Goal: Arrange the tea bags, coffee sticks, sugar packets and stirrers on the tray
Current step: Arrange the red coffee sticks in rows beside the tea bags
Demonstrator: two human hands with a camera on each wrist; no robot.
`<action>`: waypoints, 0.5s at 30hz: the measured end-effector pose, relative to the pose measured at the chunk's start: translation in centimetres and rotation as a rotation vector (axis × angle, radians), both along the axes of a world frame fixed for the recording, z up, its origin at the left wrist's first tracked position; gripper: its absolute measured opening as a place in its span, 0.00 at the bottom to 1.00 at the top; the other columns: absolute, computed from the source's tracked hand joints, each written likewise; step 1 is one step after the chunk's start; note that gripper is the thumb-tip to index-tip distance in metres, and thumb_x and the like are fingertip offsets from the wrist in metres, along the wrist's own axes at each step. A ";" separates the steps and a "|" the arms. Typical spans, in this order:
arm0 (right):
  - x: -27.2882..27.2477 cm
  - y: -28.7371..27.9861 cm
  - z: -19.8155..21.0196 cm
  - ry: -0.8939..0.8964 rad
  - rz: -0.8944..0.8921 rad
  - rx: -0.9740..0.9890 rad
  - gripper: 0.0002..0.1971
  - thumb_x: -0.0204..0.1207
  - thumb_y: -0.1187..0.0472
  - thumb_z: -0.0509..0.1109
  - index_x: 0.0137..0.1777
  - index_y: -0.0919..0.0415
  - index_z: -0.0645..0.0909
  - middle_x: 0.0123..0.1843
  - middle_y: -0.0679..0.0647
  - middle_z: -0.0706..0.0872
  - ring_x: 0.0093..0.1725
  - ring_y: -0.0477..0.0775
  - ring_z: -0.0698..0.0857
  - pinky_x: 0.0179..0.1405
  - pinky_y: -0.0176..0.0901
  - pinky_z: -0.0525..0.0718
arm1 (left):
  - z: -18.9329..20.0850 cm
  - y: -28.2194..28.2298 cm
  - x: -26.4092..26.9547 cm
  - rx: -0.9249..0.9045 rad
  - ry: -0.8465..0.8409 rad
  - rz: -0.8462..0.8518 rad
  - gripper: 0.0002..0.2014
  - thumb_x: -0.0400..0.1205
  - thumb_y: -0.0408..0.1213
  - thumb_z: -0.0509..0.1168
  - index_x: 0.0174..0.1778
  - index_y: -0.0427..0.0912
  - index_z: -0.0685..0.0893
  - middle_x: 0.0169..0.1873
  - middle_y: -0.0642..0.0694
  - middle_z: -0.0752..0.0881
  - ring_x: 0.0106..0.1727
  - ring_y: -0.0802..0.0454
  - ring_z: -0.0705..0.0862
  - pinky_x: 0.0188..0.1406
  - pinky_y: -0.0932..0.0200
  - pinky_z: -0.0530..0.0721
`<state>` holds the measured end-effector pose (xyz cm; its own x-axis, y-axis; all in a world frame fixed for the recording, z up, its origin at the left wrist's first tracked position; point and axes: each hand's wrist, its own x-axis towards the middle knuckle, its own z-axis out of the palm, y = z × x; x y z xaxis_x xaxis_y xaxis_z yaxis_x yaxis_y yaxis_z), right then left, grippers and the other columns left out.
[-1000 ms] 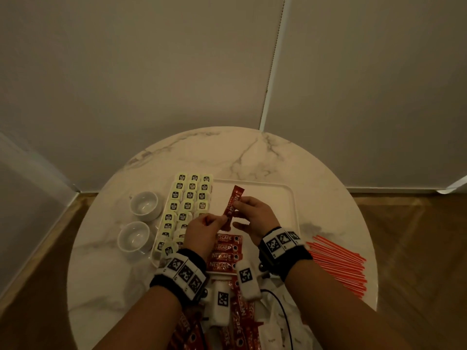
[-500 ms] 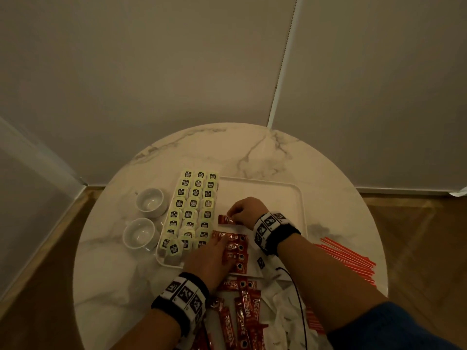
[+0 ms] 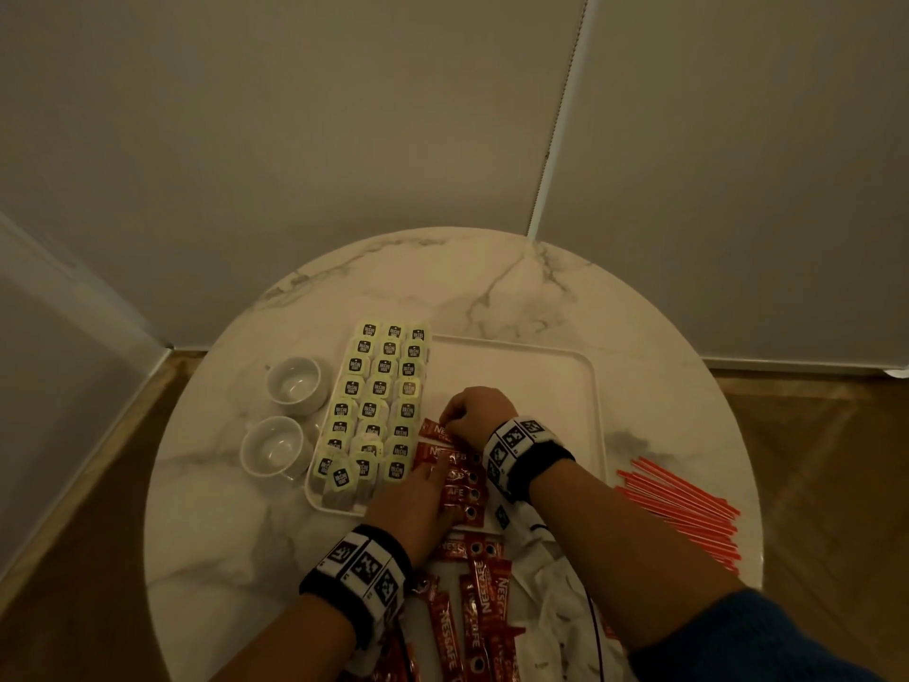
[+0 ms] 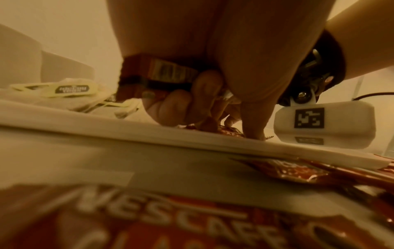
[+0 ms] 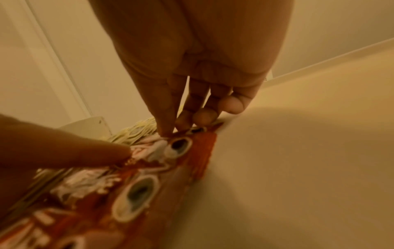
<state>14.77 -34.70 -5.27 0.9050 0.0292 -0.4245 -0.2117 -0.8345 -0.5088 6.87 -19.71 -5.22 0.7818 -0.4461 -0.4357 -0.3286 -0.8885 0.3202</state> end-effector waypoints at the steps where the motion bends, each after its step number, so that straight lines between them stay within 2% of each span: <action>1: 0.0 0.0 -0.1 -0.004 0.009 -0.004 0.10 0.75 0.62 0.69 0.51 0.52 0.90 0.53 0.50 0.89 0.54 0.51 0.85 0.54 0.42 0.83 | 0.0 0.1 0.0 -0.008 0.003 0.005 0.37 0.83 0.55 0.58 0.84 0.49 0.49 0.76 0.46 0.70 0.68 0.45 0.78 0.65 0.49 0.79; 15: -0.1 0.0 -0.7 -0.021 0.055 0.016 0.12 0.76 0.63 0.67 0.52 0.51 0.90 0.55 0.51 0.89 0.56 0.53 0.85 0.60 0.46 0.84 | 0.1 0.3 0.0 -0.085 0.015 0.035 0.38 0.82 0.55 0.61 0.84 0.51 0.51 0.76 0.47 0.70 0.71 0.47 0.76 0.69 0.50 0.76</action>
<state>14.70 -34.75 -5.98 0.9105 0.0864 -0.4043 -0.1544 -0.8361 -0.5264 6.91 -19.37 -5.09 0.7912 -0.4541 -0.4096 -0.2919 -0.8690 0.3995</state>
